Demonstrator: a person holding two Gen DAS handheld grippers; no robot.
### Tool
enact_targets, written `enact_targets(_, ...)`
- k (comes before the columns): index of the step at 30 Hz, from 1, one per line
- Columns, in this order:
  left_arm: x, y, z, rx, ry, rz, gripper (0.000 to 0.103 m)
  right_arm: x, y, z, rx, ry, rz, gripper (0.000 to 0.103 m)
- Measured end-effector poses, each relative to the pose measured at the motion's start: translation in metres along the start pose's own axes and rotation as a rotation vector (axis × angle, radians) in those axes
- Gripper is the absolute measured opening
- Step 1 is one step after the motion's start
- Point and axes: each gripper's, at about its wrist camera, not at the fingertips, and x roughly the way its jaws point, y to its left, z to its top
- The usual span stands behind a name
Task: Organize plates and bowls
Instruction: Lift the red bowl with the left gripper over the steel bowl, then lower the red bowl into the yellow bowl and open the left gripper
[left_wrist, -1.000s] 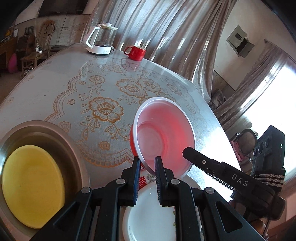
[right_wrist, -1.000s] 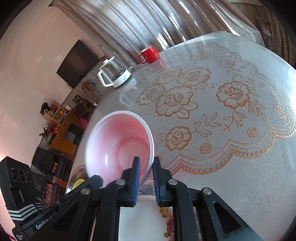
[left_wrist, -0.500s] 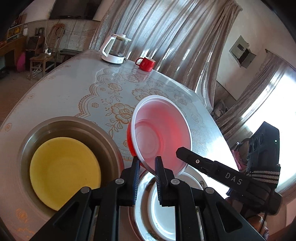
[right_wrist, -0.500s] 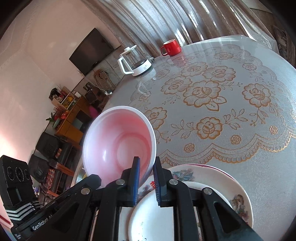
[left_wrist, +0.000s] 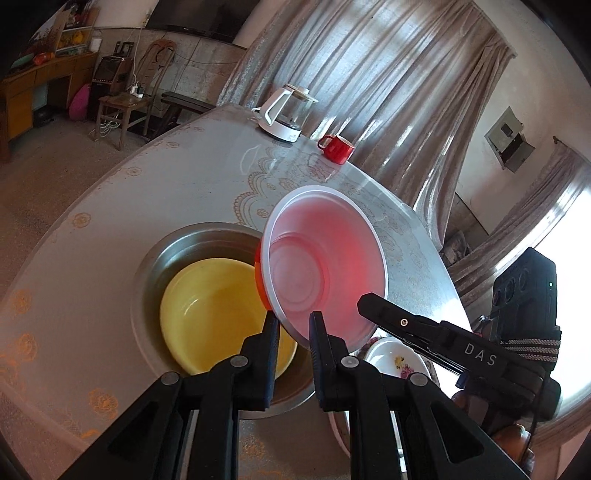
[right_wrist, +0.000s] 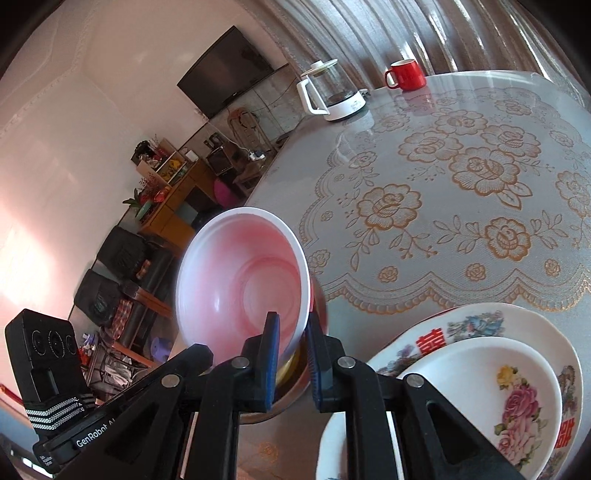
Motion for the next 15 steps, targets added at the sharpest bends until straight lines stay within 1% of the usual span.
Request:
enact_targets(4,-0.003,0.014,-0.006,-0.032,0.003,0.016,0.015,0.013,0.009,-0.006,-0.008,0.038,0.022,0.014)
enact_targets(12,-0.005,0.035,-0.017,-0.085,0.026,0.032,0.015,0.029,0.022,-0.017,-0.035,0.089,0.031,0.014)
enact_targets(15,-0.004,0.036,-0.02,-0.087,0.03,0.033,0.015,0.033,0.021,-0.019,-0.031,0.106,0.032,0.018)
